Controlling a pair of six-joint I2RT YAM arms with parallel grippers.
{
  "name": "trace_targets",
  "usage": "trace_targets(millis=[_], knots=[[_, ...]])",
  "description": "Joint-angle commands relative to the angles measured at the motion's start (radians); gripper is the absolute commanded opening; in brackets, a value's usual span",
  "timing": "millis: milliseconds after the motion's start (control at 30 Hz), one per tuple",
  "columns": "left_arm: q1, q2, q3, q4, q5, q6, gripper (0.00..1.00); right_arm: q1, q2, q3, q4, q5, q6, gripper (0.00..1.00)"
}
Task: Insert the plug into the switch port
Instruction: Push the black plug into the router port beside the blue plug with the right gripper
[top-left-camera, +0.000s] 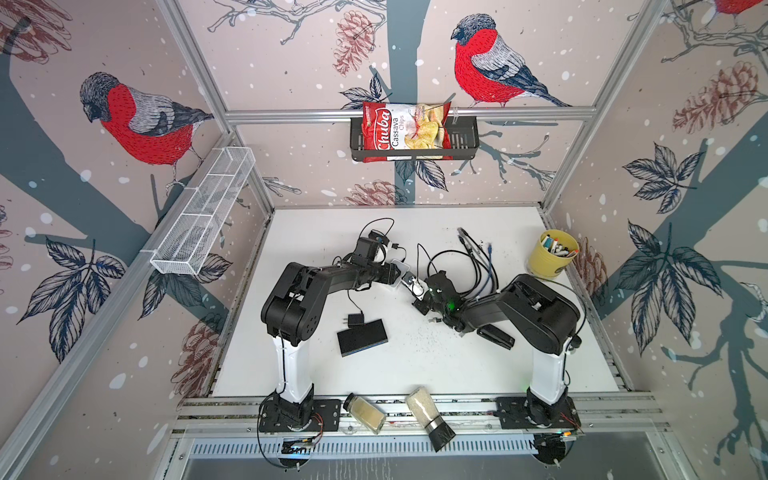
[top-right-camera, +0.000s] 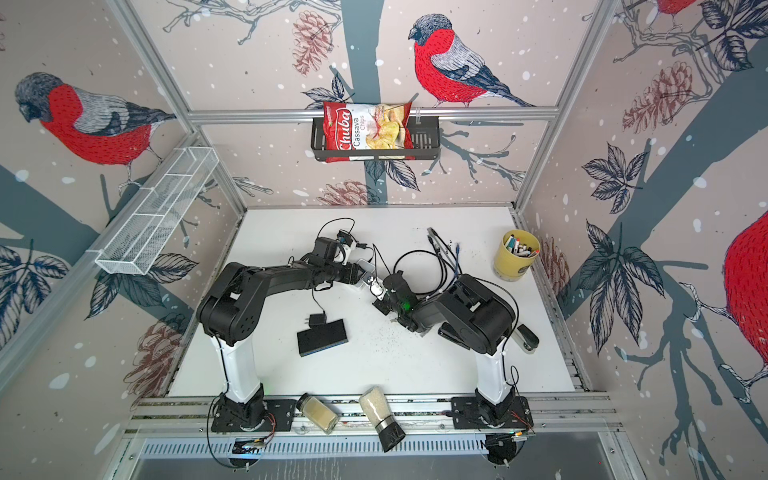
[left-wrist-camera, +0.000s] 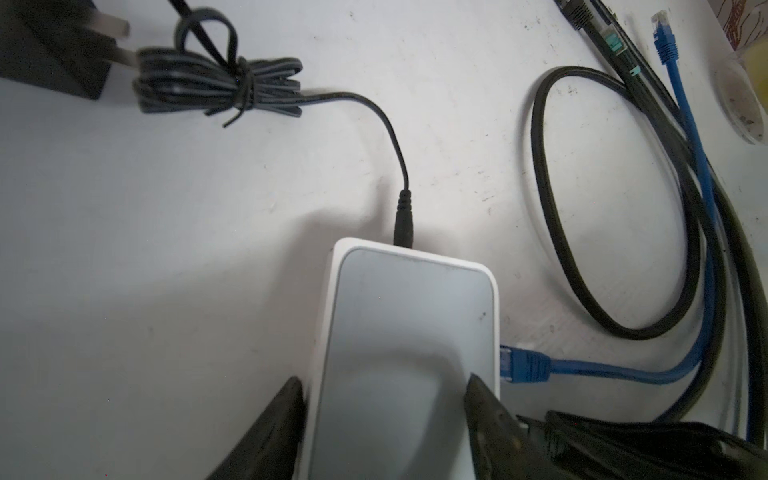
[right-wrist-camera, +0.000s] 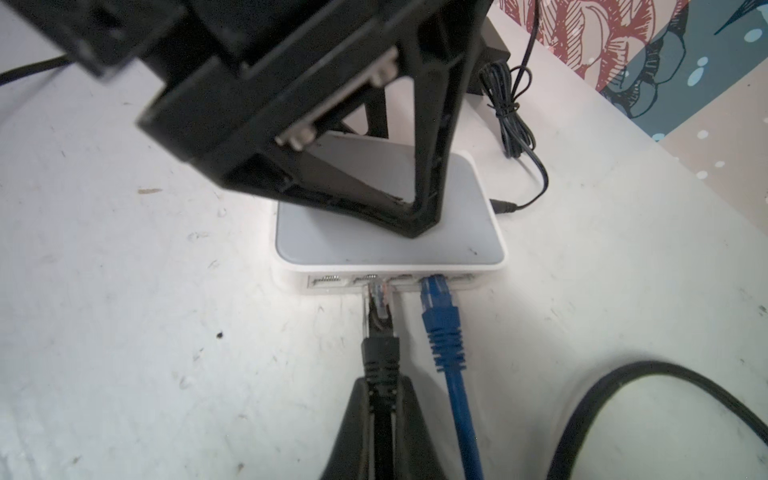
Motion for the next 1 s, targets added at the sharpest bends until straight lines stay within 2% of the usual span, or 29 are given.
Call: trace_targets(millis=[0, 533, 967], knots=[[-0.009, -0.002, -0.002, -0.030, 0.061, 0.014, 0.61, 0.004, -0.007, -0.007, 0.127, 0.002, 0.030, 0.00], [-0.012, -0.002, -0.010, -0.036, 0.049, 0.015, 0.60, 0.044, -0.009, -0.043, 0.192, 0.036, 0.025, 0.00], [-0.033, -0.005, -0.034, -0.036, 0.105, 0.001, 0.59, 0.050, 0.043, -0.039, 0.235, 0.070, 0.068, 0.00]])
